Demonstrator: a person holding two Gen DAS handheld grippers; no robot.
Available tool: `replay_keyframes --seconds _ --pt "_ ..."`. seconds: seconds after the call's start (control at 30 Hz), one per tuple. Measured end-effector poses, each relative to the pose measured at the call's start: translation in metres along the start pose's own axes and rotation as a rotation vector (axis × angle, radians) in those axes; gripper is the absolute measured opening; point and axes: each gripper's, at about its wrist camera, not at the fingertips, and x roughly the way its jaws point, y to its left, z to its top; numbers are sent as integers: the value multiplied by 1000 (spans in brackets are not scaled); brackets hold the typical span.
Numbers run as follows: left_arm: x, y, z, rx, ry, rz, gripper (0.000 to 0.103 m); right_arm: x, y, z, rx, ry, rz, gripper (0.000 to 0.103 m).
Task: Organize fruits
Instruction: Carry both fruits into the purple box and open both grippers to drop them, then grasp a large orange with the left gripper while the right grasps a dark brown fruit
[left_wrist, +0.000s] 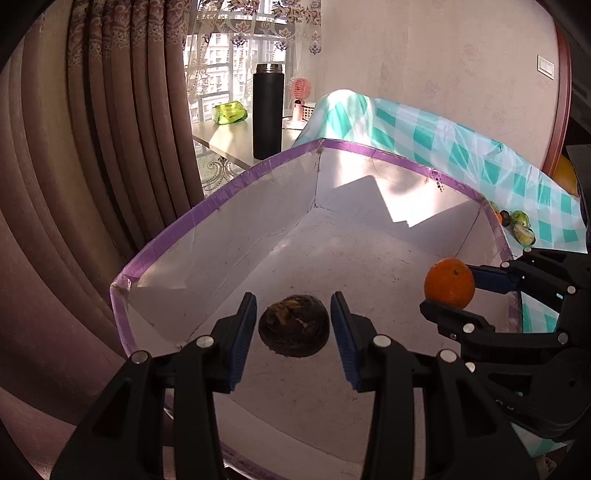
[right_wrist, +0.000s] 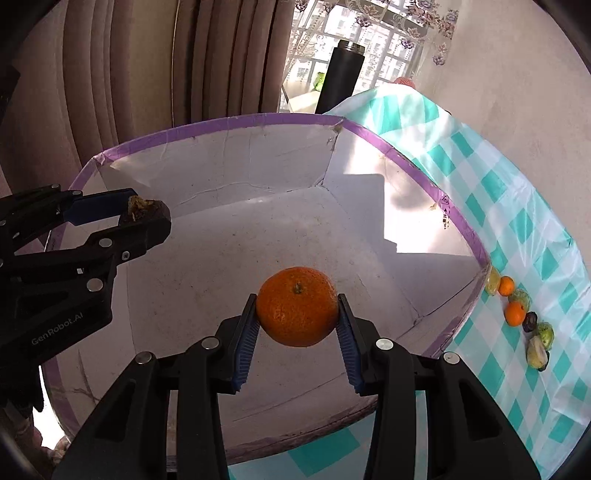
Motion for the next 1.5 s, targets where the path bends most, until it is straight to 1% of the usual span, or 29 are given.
replay_keyframes --seconds 0.07,0.1,0.13,0.17,0.3,0.43,0.6,0.67,0.7,0.8,0.83,0.93,0.97,1.03,1.1,1.17,1.2,1.23,1.27,1.3,1.4,1.47,1.5 --pt "6 2 2 2 20 13 58 7 4 -1 -39 34 -37 42" --pt "8 4 2 1 30 23 62 8 7 -2 -56 39 -59 45" --pt "11 5 3 -7 41 39 72 9 7 -2 -60 45 -69 59" --pt "14 7 3 -14 53 46 74 9 7 -3 -59 48 -68 70" --pt "18 2 7 6 65 67 74 8 8 -6 -46 70 -91 75" --pt "30 0 15 29 67 85 74 7 5 -8 5 72 -93 79" --pt "41 0 26 23 58 104 69 10 2 -4 59 31 -76 82" --pt "44 -2 30 23 51 109 69 15 -1 -2 83 -7 -67 85" --pt "46 -2 31 22 48 116 69 14 -2 -1 95 -39 -65 85" --pt "51 -2 37 23 31 135 69 14 -8 1 137 -88 -63 85" --pt "51 -3 38 27 30 141 71 12 -10 1 149 -97 -57 85" --pt "42 -6 36 38 15 198 97 2 -16 -1 163 -134 -32 86" --pt "37 -7 35 44 6 204 99 -4 -19 -3 163 -155 -28 86" --pt "28 -11 33 56 -7 240 100 -18 -26 -8 179 -211 -13 86" --pt "15 -18 33 70 -48 282 101 -36 -39 -18 221 -296 17 86" --pt "-8 -32 35 81 -143 336 101 -55 -55 -34 270 -397 38 86" --pt "-21 -40 36 85 -199 343 101 -64 -63 -44 297 -448 31 86" --pt "-36 -50 37 94 -259 331 101 -70 -71 -54 321 -491 16 86" --pt "-49 -61 37 105 -309 303 101 -75 -79 -63 341 -517 -7 86" --pt "-61 -73 37 117 -354 263 101 -77 -87 -71 363 -515 -41 86" --pt "-86 -112 34 163 -442 97 101 -68 -119 -91 442 -408 -128 86" --pt "-87 -145 33 219 -465 -10 101 -61 -146 -109 522 -357 -177 86" --pt "-84 -162 32 253 -461 -60 101 -60 -160 -120 571 -339 -203 86"
